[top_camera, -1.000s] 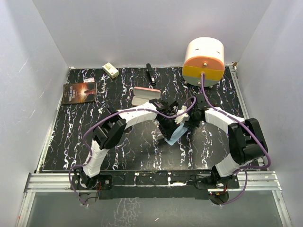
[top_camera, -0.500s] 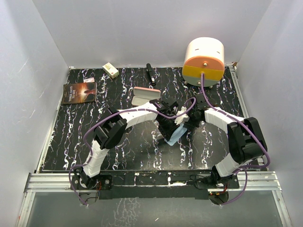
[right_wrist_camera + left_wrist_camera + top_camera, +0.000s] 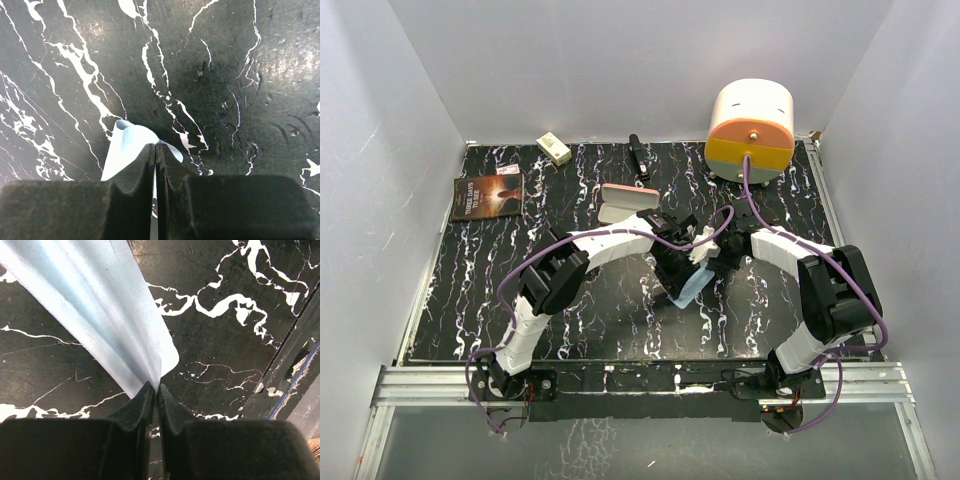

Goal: Organize the sunglasses
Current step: Fold the glasses cleaning cloth at the center of the board.

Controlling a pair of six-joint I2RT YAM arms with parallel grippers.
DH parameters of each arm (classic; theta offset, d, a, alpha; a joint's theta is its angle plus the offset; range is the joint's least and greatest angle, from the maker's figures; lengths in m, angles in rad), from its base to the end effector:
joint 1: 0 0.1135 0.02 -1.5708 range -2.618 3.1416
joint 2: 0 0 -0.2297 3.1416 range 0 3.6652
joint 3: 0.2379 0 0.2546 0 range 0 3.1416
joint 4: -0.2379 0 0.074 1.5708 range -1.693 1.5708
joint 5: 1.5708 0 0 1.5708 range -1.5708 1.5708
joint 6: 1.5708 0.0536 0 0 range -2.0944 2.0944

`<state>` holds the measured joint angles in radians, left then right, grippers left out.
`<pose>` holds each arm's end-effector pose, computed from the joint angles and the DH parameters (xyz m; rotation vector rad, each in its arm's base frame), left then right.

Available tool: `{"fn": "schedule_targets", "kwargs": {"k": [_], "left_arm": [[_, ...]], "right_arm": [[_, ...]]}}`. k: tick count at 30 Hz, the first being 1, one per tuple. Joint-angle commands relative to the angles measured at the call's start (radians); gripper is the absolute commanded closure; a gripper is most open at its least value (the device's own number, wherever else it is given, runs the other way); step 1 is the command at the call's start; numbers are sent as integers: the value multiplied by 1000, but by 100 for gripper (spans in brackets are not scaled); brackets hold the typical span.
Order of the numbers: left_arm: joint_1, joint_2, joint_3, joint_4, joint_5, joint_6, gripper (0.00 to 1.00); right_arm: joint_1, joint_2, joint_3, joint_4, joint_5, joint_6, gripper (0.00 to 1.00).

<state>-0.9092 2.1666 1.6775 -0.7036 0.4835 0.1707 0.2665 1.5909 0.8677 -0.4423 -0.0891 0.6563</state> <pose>0.2509 -0.3627 0.1275 1.5768 2.3699 -0.8502 0.2882 0.0836 0.1073 0.5162 2.7469 0.3672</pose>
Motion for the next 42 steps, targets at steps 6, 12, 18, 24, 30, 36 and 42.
{"fn": "schedule_targets", "kwargs": {"k": [6, 12, 18, 24, 30, 36, 42], "left_arm": [[-8, -16, 33, -34, 40, -2, 74], [-8, -23, 37, -34, 43, -4, 72], [-8, -38, 63, -56, 12, 11, 72], [-7, -86, 85, -57, -49, 26, 71], [-7, -102, 60, -29, -62, 9, 69], [-8, -67, 61, -13, -39, -15, 69], [-7, -41, 77, 27, -79, -35, 69]], "right_arm": [[5, 4, -4, 60, 10, 3, 92], [5, 3, -7, 62, 11, 3, 92], [5, -4, -10, 62, 10, 3, 92], [4, -5, -12, 65, 5, 3, 92], [5, -1, -18, 73, -1, 2, 92], [4, -4, -9, 68, 0, 2, 92], [5, -6, -6, 67, -1, 2, 92]]}}
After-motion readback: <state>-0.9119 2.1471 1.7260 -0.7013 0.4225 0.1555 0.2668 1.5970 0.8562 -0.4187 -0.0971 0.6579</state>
